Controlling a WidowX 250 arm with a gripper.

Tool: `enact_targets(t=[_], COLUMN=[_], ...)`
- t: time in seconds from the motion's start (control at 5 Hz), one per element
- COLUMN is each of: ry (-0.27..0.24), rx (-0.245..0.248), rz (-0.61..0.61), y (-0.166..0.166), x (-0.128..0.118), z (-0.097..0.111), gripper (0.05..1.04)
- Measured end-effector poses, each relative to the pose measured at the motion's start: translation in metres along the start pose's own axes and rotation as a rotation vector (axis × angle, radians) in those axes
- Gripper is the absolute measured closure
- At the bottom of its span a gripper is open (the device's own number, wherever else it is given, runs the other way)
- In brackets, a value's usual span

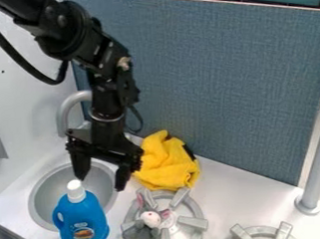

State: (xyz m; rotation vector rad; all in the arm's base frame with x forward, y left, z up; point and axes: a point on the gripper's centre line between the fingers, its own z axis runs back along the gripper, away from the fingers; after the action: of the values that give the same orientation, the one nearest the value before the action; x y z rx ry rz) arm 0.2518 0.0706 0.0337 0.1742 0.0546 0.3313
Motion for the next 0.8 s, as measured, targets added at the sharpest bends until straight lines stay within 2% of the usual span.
enact_targets(t=[0.4, 0.6, 0.8], ry=[-0.009, 0.015, 0.048], rx=[0.011, 0.024, 0.060], rz=[0.015, 0.031, 0.037], y=[0.016, 0.020, 0.024], x=[0.010, 0.011, 0.009], z=[-0.012, -0.019, -0.028], gripper=[0.079, 0.079, 0.079])
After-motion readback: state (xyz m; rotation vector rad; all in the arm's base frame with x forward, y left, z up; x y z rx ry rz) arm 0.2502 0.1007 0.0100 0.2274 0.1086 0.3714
